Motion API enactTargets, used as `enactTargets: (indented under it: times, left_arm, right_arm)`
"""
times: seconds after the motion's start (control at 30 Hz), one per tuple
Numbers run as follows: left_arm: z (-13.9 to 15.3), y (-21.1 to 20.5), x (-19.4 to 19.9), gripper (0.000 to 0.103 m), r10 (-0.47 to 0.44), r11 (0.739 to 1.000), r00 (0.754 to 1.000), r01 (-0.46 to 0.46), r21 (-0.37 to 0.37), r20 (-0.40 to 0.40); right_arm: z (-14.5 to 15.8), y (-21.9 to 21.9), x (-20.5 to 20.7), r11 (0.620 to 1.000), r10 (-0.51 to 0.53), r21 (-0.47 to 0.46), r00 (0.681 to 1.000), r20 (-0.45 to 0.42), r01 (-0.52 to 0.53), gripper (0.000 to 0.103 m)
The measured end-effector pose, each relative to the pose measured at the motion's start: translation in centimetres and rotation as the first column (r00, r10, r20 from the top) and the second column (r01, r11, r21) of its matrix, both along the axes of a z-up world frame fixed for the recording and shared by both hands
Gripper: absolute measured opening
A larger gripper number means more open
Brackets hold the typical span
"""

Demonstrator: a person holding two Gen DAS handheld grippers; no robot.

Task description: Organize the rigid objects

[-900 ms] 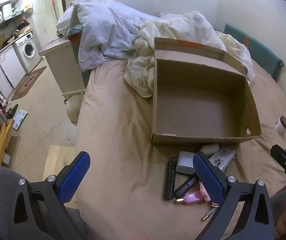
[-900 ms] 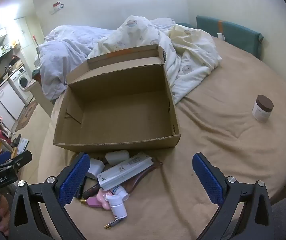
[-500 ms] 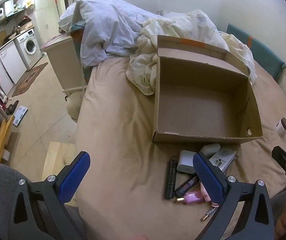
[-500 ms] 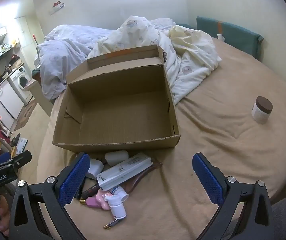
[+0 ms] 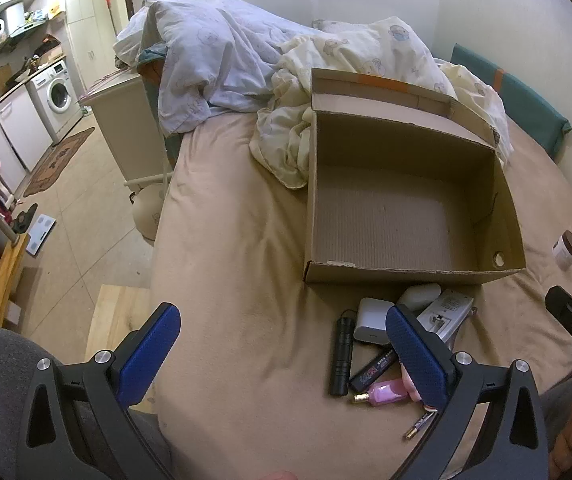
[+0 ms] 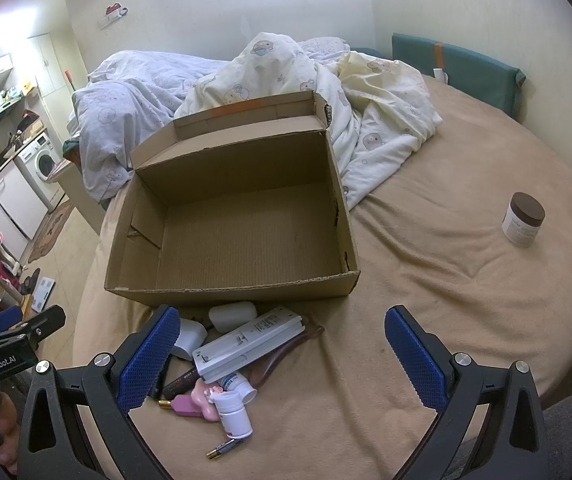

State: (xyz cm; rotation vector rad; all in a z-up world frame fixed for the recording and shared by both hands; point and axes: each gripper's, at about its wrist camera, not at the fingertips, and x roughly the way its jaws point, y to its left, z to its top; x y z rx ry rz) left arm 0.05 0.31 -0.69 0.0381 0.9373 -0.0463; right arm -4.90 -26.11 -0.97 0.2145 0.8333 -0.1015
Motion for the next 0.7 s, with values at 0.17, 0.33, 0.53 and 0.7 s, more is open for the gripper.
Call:
enactTargets:
  times: [0.17, 0.33, 0.53, 0.7]
  left_arm:
    - [-0.03, -0.03, -0.03, 0.103, 0.000, 1.000, 1.000, 0.000, 0.001, 0.000]
    - [-0.09, -0.05, -0.04, 0.103, 0.002, 1.000, 1.000, -0.002, 0.006, -0.002]
    - [-0.32, -0.07, -0.22, 0.103, 0.001, 1.000, 1.000, -0.001, 0.001, -0.003]
    - [-0.28, -0.10, -0.11, 0.103, -0.003, 1.000, 1.000, 0.003, 0.005, -0.014]
  right_arm:
    - [0.01, 0.03, 0.00, 1.000, 0.000, -0.001, 1.000, 0.000, 0.000, 0.103]
    - [0.03, 0.05, -0.01, 1.000, 0.000, 0.001, 1.000, 0.000, 0.000, 0.103]
    - [-0.16, 0.11, 0.18, 1.000, 0.000, -0.006, 1.000, -0.008, -0.001, 0.103]
    - [-0.09, 0.08, 0.20, 1.000, 0.000, -0.007, 1.000, -0.006, 0.000, 0.103]
